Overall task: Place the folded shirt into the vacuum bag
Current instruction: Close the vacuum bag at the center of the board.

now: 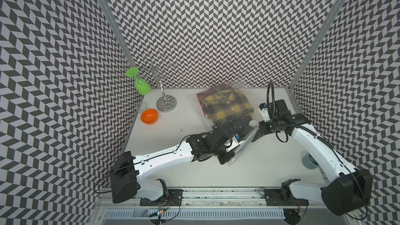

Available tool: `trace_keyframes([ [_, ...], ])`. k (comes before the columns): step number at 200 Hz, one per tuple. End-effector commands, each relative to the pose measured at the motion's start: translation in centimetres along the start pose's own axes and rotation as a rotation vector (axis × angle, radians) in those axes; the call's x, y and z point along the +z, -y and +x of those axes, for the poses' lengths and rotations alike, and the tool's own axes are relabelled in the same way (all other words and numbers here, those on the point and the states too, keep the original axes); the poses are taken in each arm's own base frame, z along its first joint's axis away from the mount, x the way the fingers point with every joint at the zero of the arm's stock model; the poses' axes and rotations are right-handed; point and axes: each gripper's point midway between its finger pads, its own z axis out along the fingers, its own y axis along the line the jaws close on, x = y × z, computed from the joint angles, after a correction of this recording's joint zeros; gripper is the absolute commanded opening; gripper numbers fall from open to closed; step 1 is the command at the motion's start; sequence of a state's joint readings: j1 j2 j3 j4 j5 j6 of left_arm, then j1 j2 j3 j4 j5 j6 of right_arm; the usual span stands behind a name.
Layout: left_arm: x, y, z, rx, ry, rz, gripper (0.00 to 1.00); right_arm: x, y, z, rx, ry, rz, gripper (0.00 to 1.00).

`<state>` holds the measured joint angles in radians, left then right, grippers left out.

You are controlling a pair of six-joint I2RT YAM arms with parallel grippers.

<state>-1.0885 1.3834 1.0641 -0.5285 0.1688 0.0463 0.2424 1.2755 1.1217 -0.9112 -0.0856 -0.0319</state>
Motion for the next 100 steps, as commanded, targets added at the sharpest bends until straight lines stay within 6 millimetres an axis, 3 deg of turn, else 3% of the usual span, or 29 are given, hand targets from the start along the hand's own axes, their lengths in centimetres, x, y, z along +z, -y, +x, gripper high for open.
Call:
trace_keyframes([
  [1, -0.5, 2.7, 6.5, -0.030, -0.254, 0.105, 0.00, -2.6, 5.9, -6.1, 0.115, 0.282, 0.239, 0.00],
  [72, -0.2, 4.1, 6.8, -0.001, -0.279, 0.158, 0.00, -2.4, 5.8, -6.4, 0.116, 0.289, 0.205, 0.00],
  [100, 0.5, 3.2, 7.2, 0.035, -0.327, 0.125, 0.00, -2.5, 4.9, -6.3, 0.099, 0.288, 0.160, 0.00],
])
